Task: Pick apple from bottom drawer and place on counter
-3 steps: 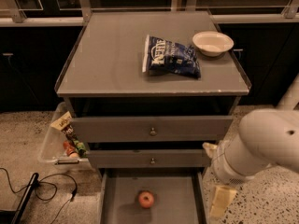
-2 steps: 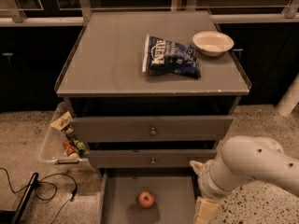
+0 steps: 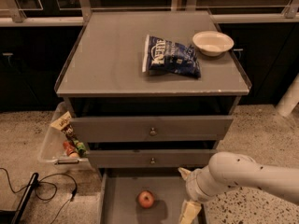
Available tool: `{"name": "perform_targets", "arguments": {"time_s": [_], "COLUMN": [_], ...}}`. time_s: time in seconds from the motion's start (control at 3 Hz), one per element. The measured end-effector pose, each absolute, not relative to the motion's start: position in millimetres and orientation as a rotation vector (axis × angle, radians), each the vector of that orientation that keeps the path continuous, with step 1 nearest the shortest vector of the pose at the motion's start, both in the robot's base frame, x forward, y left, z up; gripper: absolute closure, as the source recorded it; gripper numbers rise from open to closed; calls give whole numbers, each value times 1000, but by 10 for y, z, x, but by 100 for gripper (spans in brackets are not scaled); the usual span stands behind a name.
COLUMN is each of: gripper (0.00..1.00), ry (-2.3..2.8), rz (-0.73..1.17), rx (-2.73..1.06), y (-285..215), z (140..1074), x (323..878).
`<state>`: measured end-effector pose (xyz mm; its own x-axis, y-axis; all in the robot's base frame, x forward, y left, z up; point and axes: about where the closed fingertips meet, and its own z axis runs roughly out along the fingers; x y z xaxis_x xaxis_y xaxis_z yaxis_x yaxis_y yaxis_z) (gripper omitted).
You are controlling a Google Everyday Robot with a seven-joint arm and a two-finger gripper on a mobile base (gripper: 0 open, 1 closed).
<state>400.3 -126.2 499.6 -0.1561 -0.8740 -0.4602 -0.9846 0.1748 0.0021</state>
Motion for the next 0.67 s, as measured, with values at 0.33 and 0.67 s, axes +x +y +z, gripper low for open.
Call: {"name": "perform_targets", "arguments": {"time_s": [0.33,0.67], "gripper": [0,0], "ry": [2104,2120], "rz": [433,483], "rx": [-1763,-1744], "y": [-1262,-1190], "z": [4995,4622], "x": [4000,4081]}}
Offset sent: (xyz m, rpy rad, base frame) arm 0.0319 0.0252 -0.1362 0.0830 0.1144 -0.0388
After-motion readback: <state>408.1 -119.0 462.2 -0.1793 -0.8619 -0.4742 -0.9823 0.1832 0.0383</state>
